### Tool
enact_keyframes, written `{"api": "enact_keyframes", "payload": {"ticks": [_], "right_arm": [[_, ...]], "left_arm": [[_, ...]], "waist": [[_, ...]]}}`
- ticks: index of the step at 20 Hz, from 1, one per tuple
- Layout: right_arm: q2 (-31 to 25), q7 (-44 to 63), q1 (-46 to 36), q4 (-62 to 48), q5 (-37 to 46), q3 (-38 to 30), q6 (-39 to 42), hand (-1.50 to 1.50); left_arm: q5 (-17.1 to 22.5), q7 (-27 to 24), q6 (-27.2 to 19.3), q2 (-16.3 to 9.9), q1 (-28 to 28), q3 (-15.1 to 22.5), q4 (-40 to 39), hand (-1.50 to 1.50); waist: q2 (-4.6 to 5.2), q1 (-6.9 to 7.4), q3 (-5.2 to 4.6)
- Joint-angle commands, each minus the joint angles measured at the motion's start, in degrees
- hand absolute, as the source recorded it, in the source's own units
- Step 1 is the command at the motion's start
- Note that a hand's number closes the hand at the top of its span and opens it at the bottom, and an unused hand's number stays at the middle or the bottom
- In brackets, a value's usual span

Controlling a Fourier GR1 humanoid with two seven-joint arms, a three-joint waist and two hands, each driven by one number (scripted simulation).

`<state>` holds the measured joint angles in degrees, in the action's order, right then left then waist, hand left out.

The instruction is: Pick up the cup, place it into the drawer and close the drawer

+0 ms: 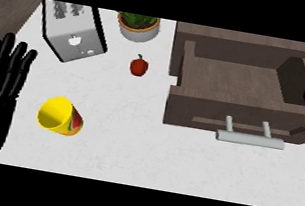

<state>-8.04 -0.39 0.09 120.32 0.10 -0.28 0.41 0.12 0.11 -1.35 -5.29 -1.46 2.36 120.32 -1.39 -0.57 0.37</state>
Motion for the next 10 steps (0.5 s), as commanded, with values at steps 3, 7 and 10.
{"api": "enact_keyframes", "payload": {"ticks": [3,7,10], "right_arm": [[1.9,3.2,-1.8,1.6,0.1,-0.7,-1.7,-1.50],[-1.6,4.3,-0.8,-1.6,2.1,0.7,1.7,-1.50],[-0.5,2.5,-2.5,-4.0,3.0,0.5,1.1,-1.50]], "left_arm": [[-1.5,0.5,0.7,1.0,-3.5,2.3,4.1,-1.50],[7.9,3.1,-1.1,5.1,-5.5,1.5,1.3,-1.50],[8.7,3.5,-0.8,5.2,-9.4,1.3,3.3,-1.50]], "waist": [[1.34,0.70,-0.37],[1.45,1.15,-0.49],[1.37,1.08,-0.39]]}}
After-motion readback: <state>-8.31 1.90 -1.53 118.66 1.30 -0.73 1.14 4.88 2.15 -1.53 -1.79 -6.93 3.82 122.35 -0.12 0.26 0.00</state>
